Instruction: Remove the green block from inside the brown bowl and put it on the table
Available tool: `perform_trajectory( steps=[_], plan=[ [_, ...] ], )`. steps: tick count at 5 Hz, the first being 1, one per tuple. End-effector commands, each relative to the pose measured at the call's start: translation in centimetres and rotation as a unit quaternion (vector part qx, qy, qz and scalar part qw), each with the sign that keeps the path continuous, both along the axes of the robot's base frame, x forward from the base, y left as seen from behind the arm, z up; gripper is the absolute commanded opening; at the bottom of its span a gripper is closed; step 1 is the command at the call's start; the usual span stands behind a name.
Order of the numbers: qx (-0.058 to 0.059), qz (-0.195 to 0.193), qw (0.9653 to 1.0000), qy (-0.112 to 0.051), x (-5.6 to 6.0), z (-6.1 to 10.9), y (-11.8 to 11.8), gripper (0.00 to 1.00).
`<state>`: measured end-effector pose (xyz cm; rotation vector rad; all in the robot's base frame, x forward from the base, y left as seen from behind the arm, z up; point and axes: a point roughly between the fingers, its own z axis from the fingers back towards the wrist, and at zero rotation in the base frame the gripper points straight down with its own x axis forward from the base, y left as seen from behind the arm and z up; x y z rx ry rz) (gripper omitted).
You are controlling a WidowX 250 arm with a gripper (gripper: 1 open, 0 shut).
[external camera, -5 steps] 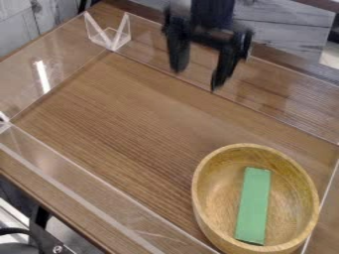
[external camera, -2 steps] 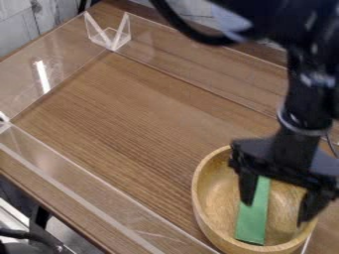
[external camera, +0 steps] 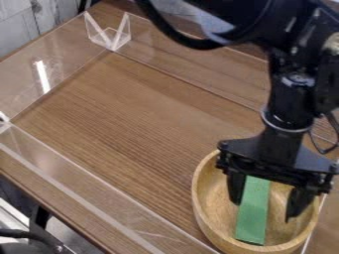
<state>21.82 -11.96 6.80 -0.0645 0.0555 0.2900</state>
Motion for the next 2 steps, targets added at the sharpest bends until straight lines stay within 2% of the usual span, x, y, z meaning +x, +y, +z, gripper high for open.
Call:
perform_trajectory(
  steps=[1, 2],
  plan=[
    [-0.021, 0.009, 0.9994, -0.027, 0.84, 1.58, 0.19, 1.0],
    [-0.027, 0.015, 0.9992, -0.027, 1.02, 1.59, 0.43, 1.0]
  ],
)
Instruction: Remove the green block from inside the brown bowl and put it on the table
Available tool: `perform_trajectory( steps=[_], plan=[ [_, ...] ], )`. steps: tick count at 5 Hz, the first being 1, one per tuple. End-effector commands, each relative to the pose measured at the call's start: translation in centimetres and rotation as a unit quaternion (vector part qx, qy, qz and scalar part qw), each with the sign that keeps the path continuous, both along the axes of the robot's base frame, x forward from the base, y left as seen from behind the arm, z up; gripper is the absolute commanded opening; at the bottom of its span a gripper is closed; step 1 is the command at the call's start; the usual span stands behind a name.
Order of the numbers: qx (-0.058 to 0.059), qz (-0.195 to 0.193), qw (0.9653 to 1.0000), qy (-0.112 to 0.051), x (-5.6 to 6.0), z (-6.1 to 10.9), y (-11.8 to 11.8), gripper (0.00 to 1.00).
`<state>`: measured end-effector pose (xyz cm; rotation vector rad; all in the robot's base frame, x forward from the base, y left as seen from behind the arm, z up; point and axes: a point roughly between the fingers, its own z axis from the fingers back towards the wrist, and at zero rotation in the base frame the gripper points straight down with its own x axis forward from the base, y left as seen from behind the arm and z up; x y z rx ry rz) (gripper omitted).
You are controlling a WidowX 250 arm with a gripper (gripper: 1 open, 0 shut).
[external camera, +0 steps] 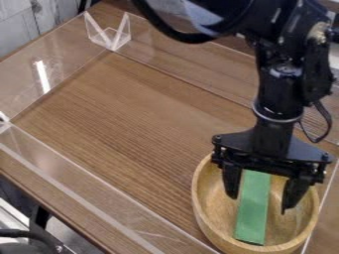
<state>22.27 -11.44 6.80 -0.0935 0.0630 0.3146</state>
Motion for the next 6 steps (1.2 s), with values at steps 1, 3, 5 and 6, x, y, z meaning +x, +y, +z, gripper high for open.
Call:
perform_trajectory(
  steps=[1, 3, 5, 6],
  plan=[
    [-0.017, 0.006, 0.9994, -0.029, 0.7, 1.6, 0.1, 1.0],
    [-0.026, 0.013, 0.9991, -0.03, 1.0, 1.3, 0.3, 1.0],
    [-0.031, 0.016, 0.9989, -0.032, 1.3, 0.8, 0.4, 1.0],
    [-0.033, 0.017, 0.9988, -0.032, 1.4, 0.5, 0.4, 1.0]
  ],
)
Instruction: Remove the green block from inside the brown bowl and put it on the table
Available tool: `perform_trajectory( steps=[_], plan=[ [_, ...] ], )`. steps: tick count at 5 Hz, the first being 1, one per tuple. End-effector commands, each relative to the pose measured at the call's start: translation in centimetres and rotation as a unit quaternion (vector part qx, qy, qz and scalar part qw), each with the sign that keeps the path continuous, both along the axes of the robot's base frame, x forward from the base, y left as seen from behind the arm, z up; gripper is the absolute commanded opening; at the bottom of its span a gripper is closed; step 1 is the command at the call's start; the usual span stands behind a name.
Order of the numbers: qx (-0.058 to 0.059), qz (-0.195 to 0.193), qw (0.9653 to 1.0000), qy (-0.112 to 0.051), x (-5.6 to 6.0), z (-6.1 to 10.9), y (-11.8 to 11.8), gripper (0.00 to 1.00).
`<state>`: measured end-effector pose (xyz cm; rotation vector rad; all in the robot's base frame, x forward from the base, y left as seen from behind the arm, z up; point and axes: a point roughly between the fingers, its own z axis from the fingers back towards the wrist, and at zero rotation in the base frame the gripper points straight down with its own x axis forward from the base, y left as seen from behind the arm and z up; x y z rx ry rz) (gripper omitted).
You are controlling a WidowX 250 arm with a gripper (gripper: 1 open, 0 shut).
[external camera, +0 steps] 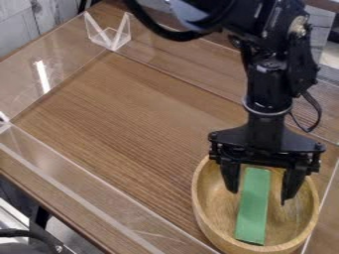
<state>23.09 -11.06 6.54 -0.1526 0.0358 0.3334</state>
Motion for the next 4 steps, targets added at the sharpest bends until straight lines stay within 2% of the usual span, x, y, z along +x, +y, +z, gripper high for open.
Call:
perform_trajectory(
  steps=[1, 4],
  plan=[
    [-0.008, 0.006, 0.9999, -0.014, 0.71, 0.53, 0.1, 1.0],
    [-0.011, 0.004, 0.9998, -0.014, 0.96, -0.06, 0.29, 1.0]
  ],
)
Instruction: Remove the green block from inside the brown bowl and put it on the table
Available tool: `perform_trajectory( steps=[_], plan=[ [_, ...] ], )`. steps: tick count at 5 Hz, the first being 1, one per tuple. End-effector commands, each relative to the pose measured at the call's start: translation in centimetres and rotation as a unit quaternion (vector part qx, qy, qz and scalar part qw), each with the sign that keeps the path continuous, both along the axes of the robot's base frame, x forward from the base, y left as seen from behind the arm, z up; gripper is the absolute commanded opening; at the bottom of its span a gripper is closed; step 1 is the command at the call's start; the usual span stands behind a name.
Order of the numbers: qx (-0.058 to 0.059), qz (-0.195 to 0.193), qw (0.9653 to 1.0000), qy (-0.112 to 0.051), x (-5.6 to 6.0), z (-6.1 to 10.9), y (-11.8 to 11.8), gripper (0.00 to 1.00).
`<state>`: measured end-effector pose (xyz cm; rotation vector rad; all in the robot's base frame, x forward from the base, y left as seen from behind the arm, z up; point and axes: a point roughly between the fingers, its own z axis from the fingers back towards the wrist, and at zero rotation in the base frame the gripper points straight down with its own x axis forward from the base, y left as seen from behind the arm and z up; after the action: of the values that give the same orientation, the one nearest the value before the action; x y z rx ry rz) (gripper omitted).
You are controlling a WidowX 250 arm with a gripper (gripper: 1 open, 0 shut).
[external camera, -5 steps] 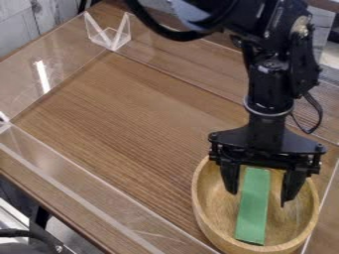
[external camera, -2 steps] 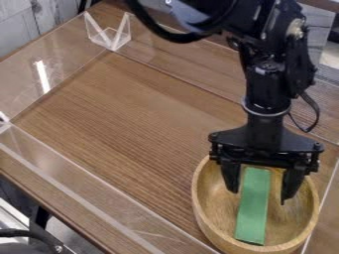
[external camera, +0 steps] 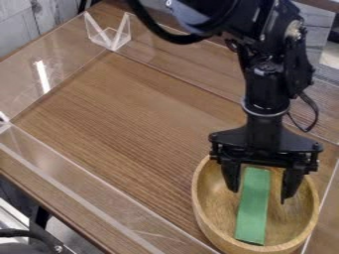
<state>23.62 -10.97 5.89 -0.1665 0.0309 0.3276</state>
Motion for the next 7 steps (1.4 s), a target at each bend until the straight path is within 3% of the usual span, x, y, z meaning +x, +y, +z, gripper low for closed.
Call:
perform_trajectory(
  steps=[1, 4, 5, 7],
  plan=[
    [-0.005, 0.005, 0.9999, -0.01, 0.5, 0.4, 0.3, 1.0],
    [-0.01, 0.014, 0.9998, -0.009, 0.9, -1.0, 0.7, 1.0],
    [-0.012, 0.017, 0.9998, -0.008, 0.9, -1.5, 0.7, 0.0],
    [-0.012, 0.009, 0.9999, 0.008, 0.3, -1.0, 0.8, 0.0]
  ],
)
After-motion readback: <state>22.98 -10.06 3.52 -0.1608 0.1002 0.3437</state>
